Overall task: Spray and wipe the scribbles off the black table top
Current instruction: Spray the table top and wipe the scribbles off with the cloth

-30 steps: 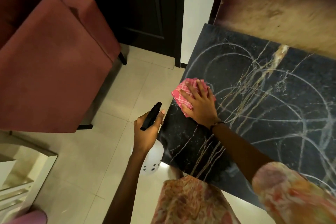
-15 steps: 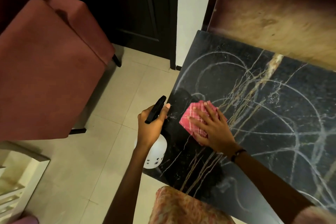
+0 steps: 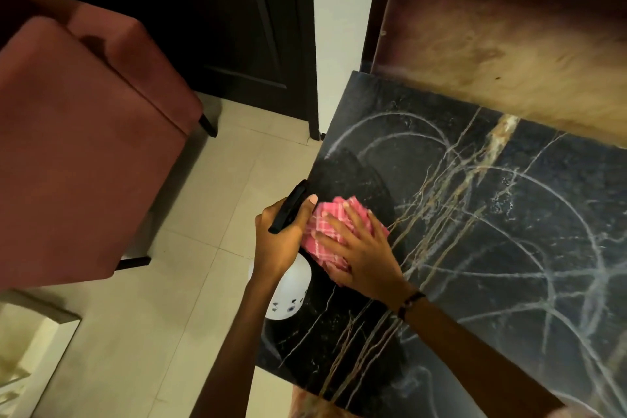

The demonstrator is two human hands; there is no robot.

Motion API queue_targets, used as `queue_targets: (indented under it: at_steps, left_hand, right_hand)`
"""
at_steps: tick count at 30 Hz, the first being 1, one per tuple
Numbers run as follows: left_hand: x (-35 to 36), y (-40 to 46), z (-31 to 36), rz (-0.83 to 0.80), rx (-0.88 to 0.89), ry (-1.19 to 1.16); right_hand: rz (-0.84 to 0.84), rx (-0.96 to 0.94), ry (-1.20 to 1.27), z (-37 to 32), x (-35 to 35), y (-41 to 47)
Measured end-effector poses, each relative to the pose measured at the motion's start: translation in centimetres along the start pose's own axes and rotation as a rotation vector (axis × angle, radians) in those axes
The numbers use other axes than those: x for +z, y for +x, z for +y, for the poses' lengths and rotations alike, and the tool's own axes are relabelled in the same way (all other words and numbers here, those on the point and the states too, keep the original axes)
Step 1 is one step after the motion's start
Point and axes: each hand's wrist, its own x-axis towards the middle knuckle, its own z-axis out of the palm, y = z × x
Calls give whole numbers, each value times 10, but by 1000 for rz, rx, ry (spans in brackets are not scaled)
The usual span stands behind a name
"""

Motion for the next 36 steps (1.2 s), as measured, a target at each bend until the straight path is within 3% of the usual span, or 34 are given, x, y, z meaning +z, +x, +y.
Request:
queue_targets:
  at_steps: [5, 12, 16, 18, 22, 25, 31, 36]
  left_hand:
    - [13, 11, 8, -20, -9, 22]
    - [26, 27, 17, -16, 40, 56]
    - [34, 34, 24, -25, 80, 80]
    - [39, 37, 27, -31, 73, 55]
    - [48, 45, 34, -55, 50, 16]
    - [53, 52, 38, -54, 60, 18]
    - [60, 63, 47, -34, 117, 85]
    - [72, 66, 56, -41, 140, 106]
  right_hand:
    - [-25, 96, -22, 65, -9, -2]
    - [-27, 318, -22, 106, -20, 138]
    - [15, 196, -55, 89, -17, 147]
    - [75, 91, -73, 81, -15, 117]
    - [37, -23, -68, 111, -10, 53]
    - [53, 49, -82, 148, -17, 64]
    - [-17, 310, -37, 173, -28, 179]
    - [23, 182, -59, 147, -19, 165]
